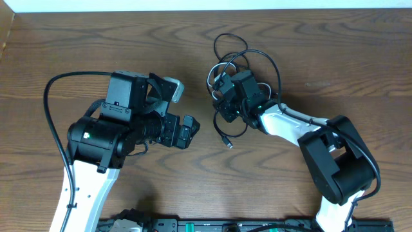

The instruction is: Untangle cables

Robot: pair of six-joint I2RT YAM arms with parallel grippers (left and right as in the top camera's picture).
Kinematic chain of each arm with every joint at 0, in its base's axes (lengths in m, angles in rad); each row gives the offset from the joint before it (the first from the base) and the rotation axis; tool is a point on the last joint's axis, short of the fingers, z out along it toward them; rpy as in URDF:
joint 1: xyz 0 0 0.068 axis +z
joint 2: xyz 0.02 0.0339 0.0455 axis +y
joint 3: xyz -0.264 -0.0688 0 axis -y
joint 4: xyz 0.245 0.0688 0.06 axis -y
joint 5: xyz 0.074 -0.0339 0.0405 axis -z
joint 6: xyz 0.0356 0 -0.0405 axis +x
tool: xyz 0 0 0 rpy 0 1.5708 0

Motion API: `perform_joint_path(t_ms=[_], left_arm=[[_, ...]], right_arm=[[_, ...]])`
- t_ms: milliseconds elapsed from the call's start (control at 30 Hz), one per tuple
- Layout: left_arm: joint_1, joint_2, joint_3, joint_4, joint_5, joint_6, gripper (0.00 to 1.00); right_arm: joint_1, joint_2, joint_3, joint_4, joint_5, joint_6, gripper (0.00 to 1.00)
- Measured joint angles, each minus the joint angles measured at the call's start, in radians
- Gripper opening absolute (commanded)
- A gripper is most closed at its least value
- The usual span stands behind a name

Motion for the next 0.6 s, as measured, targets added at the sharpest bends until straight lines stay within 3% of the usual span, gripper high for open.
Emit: perform_joint_path(t_ms=[33,67,233,500,567,600], left_arm=[[0.0,0.0,0.0,0.0,0.0,0.0,0.98],[0.0,0.0,0.0,0.0,0.0,0.0,0.98],[0.0,0.0,0.0,-0.009,0.0,0.0,0.98],[0.0,0.0,0.0,-0.018,0.0,0.0,0.98],[0.0,0.0,0.0,-0.018,0.0,0.0,0.98],[0.0,0.0,0.0,-0.018,0.0,0.0,0.98]], right_arm=[[0.0,-0.004,0.0,-0.004,-0.004,0.011,0.32],[0.0,-0.013,0.0,-0.011,-0.01,0.019,0.21],[0.0,-0.127,-0.001,-0.04,-0.033,0.048,0.01],[0.0,-0.433,0.0,-0.124,-0.037,0.05,0.02],[0.0,-0.499,0.0,-0.149,-0.026,0.05,0.13],[0.0,-0.529,0.0,-0.166,-0.013,0.051,0.28]])
